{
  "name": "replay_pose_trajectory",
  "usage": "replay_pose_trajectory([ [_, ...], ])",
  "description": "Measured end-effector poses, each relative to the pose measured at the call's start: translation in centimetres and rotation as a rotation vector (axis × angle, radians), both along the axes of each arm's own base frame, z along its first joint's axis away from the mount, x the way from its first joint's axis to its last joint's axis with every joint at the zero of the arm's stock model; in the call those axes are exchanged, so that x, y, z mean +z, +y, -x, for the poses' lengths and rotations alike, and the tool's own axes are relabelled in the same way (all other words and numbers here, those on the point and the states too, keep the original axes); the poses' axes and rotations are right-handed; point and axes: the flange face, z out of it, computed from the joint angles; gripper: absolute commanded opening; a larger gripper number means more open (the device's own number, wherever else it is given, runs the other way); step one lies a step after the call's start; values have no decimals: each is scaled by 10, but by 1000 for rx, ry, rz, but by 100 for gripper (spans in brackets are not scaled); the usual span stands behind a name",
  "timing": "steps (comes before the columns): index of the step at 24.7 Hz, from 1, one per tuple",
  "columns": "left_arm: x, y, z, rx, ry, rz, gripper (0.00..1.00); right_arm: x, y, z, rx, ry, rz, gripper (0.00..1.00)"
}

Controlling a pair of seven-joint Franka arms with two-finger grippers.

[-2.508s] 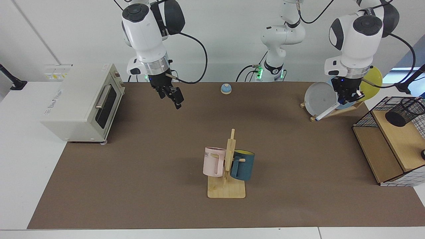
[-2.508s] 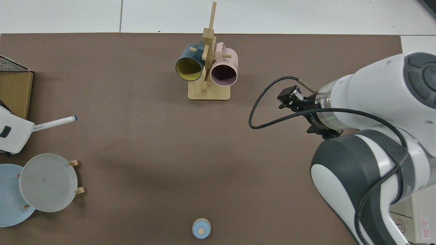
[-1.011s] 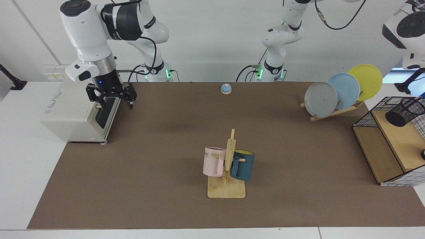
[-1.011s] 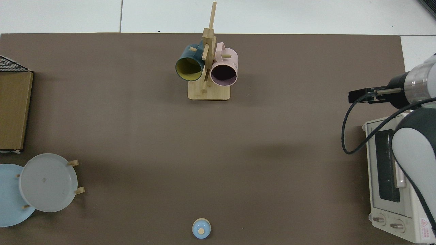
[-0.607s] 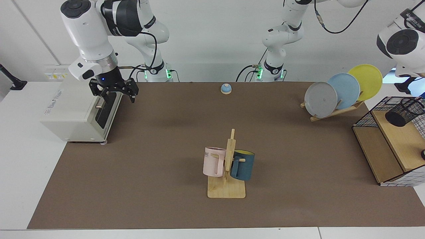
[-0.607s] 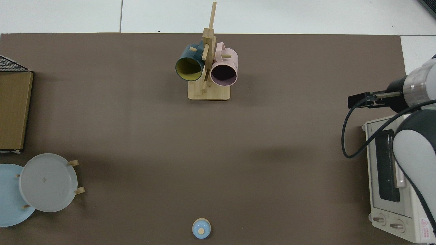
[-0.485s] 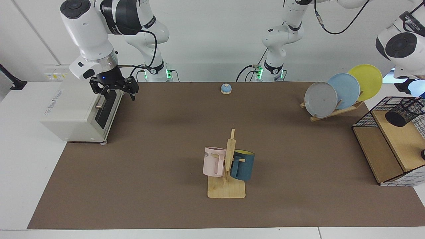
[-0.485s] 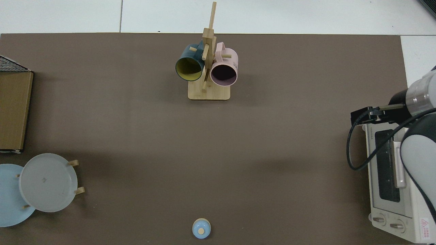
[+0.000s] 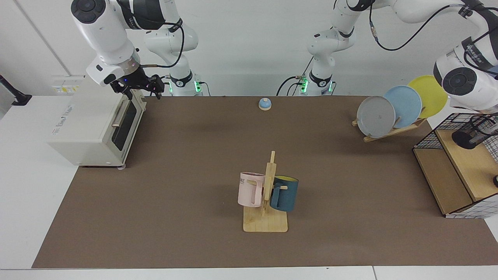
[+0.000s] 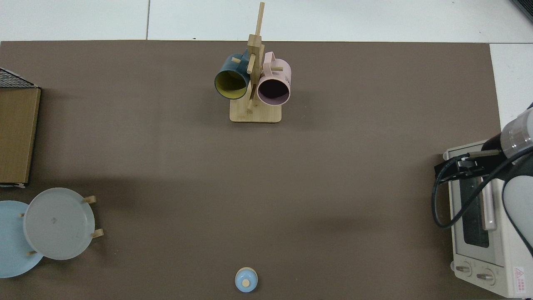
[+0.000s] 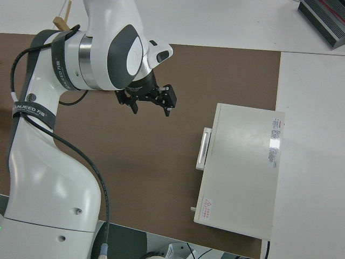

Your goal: Put markers into pen holder

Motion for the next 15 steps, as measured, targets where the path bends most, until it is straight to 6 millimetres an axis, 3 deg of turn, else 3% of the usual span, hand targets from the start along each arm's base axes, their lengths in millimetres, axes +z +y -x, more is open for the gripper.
replay_pose_trajectory([
  [7,17,-17,-2,-5,-40,21,100,6,-2,-9,-3,-77,-3,100],
  [15,25,-52,-2,71,-162,353,100,12,-16,-18,-27,-151,-5,100],
])
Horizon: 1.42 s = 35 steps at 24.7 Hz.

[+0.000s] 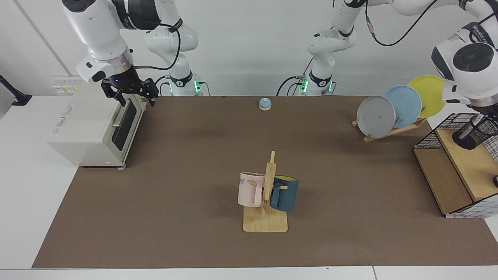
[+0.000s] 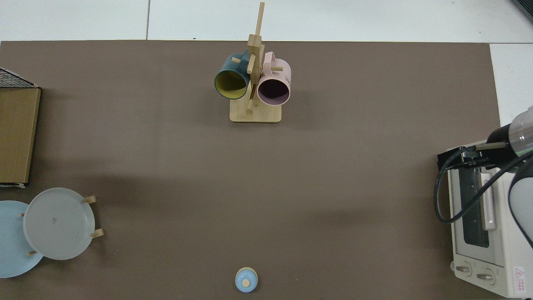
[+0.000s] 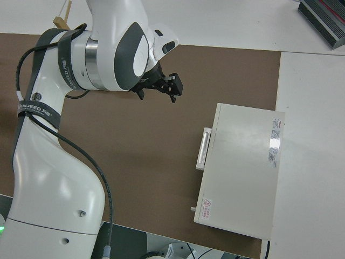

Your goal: Put markers into pen holder

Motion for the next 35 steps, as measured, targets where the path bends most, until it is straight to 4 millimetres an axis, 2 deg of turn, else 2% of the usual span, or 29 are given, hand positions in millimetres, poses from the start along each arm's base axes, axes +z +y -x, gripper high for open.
replay_pose_trajectory([
  [3,-9,-20,-2,22,-9,128,100,2,-8,-3,-14,-23,0,100],
  [6,-20,-51,-2,89,-19,281,100,3,-10,-4,-19,-35,0,100],
  [10,-30,-96,0,211,-28,392,100,3,-10,-4,-19,-37,0,100],
  [15,-37,-153,2,396,-87,450,100,3,-8,-4,-15,-37,0,100],
  [22,-38,-206,3,581,-173,518,100,3,-3,-4,-6,-37,0,100],
  [28,-37,-266,9,765,-248,558,100,3,-4,-4,-7,-37,0,100],
  [32,-37,-291,13,886,-275,585,100,3,-4,-4,-7,-37,0,100],
  [35,-35,-303,15,914,-287,590,100,3,-4,-4,-7,-37,0,100],
])
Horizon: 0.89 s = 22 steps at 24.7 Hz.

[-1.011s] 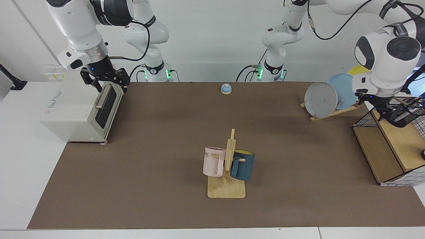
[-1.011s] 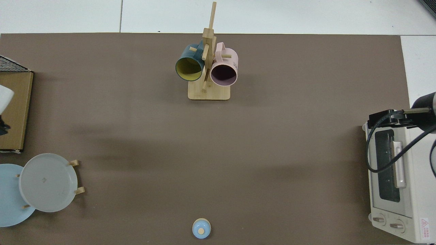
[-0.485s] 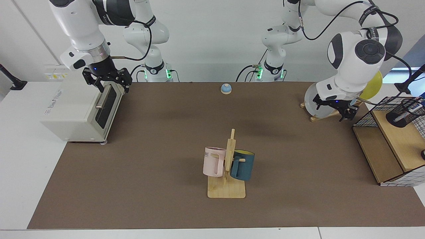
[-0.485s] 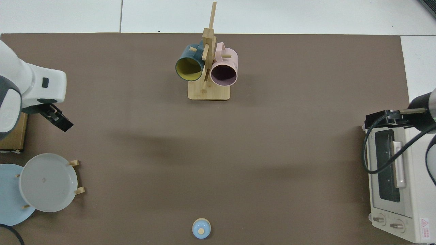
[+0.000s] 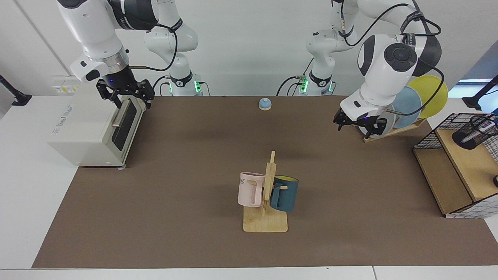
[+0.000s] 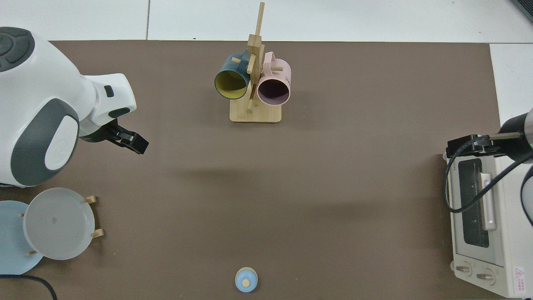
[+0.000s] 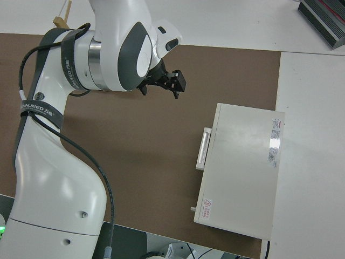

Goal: Put markers into pen holder
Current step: 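Bring the empty left gripper back over the table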

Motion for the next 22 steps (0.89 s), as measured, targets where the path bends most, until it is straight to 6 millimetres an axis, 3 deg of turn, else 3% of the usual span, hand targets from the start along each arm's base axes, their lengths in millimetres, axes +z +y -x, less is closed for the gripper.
replay_pose_trajectory([
  [13,19,-13,8,112,-36,17,100,0,0,0,0,0,0,100],
  [22,48,-15,19,115,-86,15,100,0,0,0,0,0,0,100],
])
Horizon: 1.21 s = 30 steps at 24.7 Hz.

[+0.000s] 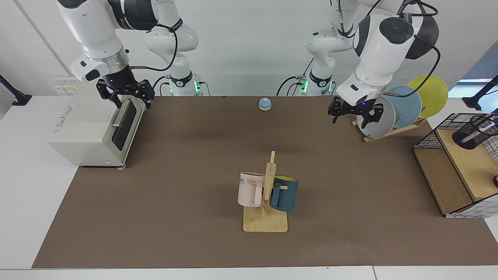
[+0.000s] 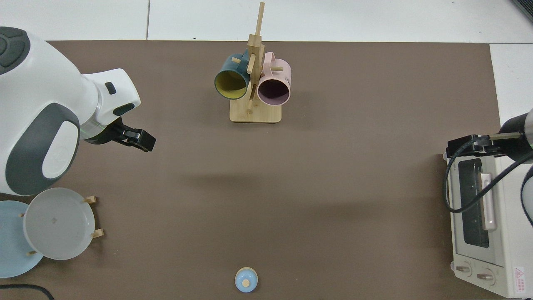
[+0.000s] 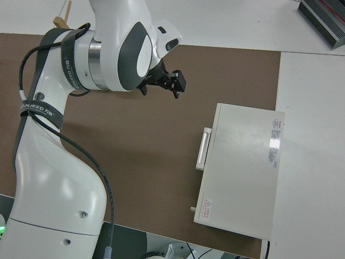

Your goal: Put markers into pen holder

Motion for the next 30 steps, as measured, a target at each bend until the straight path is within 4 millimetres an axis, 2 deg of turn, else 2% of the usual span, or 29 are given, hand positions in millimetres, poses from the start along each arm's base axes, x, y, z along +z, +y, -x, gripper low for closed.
replay_pose_trajectory([
  [8,31,17,8,38,-19,6,100,0,0,0,0,0,0,100],
  [11,39,36,10,80,-9,23,100,0,0,0,0,0,0,100],
  [14,40,64,11,132,11,41,100,0,0,0,0,0,0,100],
  [17,42,82,14,158,16,45,100,0,0,0,0,0,0,100],
  [25,41,81,29,165,14,29,100,0,0,0,0,0,0,100],
  [30,43,94,29,187,3,34,100,0,0,0,0,0,0,100],
])
